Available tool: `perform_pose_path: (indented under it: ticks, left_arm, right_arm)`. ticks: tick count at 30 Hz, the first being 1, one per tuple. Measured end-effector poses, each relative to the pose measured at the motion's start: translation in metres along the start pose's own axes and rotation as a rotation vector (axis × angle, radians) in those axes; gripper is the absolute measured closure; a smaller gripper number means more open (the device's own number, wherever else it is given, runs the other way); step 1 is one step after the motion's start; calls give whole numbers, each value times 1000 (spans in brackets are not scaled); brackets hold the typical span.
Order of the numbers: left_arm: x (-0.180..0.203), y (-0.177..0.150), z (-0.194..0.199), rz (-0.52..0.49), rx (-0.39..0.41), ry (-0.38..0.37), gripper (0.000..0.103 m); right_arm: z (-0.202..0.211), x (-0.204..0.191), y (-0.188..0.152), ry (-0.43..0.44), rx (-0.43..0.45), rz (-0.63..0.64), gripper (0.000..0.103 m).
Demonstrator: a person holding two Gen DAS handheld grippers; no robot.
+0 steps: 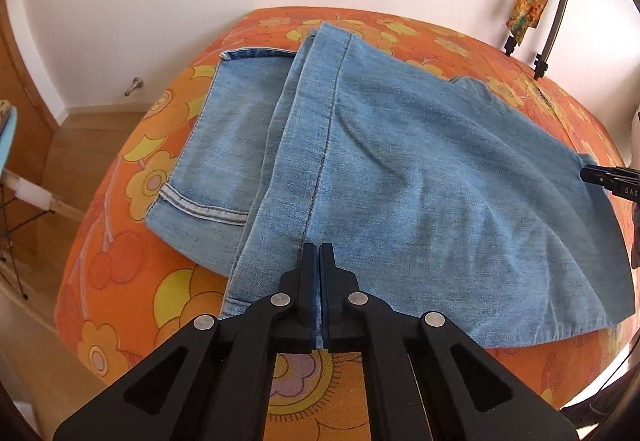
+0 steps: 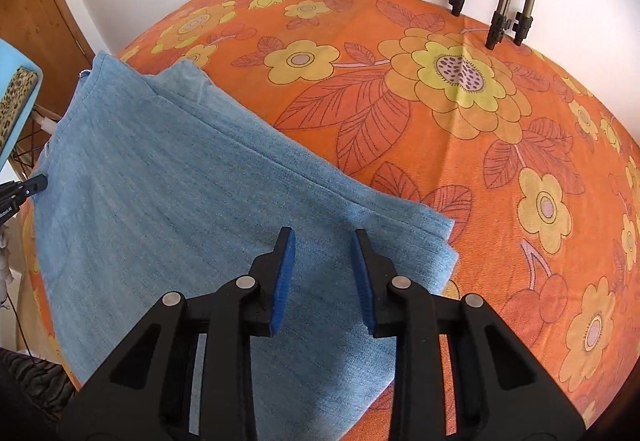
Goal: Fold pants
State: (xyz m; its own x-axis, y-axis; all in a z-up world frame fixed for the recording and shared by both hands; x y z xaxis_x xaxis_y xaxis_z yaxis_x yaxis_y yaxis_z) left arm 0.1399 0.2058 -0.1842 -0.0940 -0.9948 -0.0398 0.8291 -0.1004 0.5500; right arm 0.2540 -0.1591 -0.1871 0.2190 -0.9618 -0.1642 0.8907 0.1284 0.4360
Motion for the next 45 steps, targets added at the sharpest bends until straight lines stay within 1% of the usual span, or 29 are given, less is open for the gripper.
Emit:
perform_pose_path:
  ticks: [1, 3, 5, 6, 8, 9, 10, 11, 14, 16, 18, 20, 22, 25, 26, 28, 29, 31, 32, 33, 34, 36, 38, 39, 40, 41, 43, 44, 45]
  left_arm:
    - [6, 5, 5, -15, 19, -2, 99]
    - [21, 15, 15, -44, 63, -40, 99]
    - [38, 24, 21, -81, 90, -61, 98]
    - [47, 26, 21, -100, 94, -77, 98]
    - [60, 25, 14, -134, 74, -100, 98]
    - [65, 23, 8, -148, 55, -109, 98]
    - [69, 19, 2, -159, 36, -115, 98]
    - [70, 16, -3, -168, 21, -115, 98]
    - [68, 9, -9, -173, 13, -126, 98]
    - [65, 8, -9, -152, 12, -148, 98]
    - [63, 8, -10, -129, 9, -164, 98]
    - [66, 7, -11, -136, 13, -163, 98]
    - [67, 7, -11, -142, 20, -166, 98]
    - [66, 6, -10, -131, 24, -179, 98]
    - [66, 6, -10, -130, 25, -181, 97]
    - [65, 6, -11, -125, 27, -180, 98]
    - [66, 6, -11, -124, 28, -178, 98]
    - [66, 6, -12, -128, 31, -172, 98]
    - [66, 6, -12, -130, 31, -170, 98]
    - [66, 6, -12, -130, 32, -169, 98]
    - [66, 5, -13, -129, 31, -169, 98]
    - [66, 5, -13, -129, 30, -166, 98]
    - [67, 5, -14, -130, 32, -165, 98]
    - [67, 5, -15, -129, 34, -167, 98]
    - [67, 5, -15, -130, 34, -165, 98]
    - [67, 5, -15, -134, 34, -160, 98]
    - [67, 6, -15, -140, 36, -161, 98]
    - [67, 6, -15, -134, 34, -168, 98]
    - [65, 6, -15, -123, 32, -177, 98]
  right_arm:
    - [6, -3, 0, 16, 12, -5, 72]
    - [17, -12, 1, 68, 32, -8, 72]
    - [23, -27, 6, 120, 30, 5, 72]
    - [25, -36, 10, 140, 30, 21, 72]
    - [26, -57, 21, 167, 38, 75, 71]
    - [24, -69, 27, 186, 33, 110, 64]
    - [19, -80, 32, 208, 15, 149, 54]
    - [14, -90, 37, 230, 0, 192, 53]
    - [-4, -111, 50, 192, 6, 342, 53]
    - [-18, -120, 55, 206, -23, 414, 53]
    - [-33, -127, 57, 229, -66, 458, 53]
    - [-48, -130, 58, 216, -90, 498, 53]
    - [-60, -130, 58, 189, -101, 536, 53]
    - [-64, -130, 58, 212, -113, 570, 53]
    - [-64, -130, 57, 215, -115, 580, 53]
    - [-61, -129, 53, 221, -126, 592, 62]
    - [-58, -130, 49, 227, -134, 601, 64]
    - [-55, -130, 42, 225, -145, 623, 78]
    - [-53, -130, 40, 225, -150, 626, 81]
    - [-53, -131, 39, 212, -145, 630, 90]
    - [-54, -130, 40, 169, -125, 634, 95]
    - [-51, -129, 42, 122, -105, 622, 97]
    - [-49, -125, 49, 26, -39, 661, 97]
    - [-55, -117, 53, -10, -26, 648, 97]
    - [-61, -110, 55, 2, -49, 603, 97]
    - [-60, -109, 57, 22, -49, 587, 97]
    - [-54, -110, 56, 50, -53, 596, 95]
    - [-48, -107, 57, 43, -46, 581, 93]
    - [-39, -105, 58, 51, -35, 559, 85]
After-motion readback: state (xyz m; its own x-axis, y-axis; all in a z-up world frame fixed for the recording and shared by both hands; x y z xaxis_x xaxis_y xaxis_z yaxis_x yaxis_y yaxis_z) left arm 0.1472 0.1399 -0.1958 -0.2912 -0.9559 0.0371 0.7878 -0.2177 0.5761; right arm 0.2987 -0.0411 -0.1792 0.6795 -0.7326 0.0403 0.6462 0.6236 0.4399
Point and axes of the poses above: each gripper's, at about its wrist camera, not at the fingertips, and z roughly against the way its jaws point, x to its right, y to its top, the point moved 8 cm from there along -z, roughly the way its jaws point, and after that the axes turned 9 degrees about -z, right-handed, at the moved point
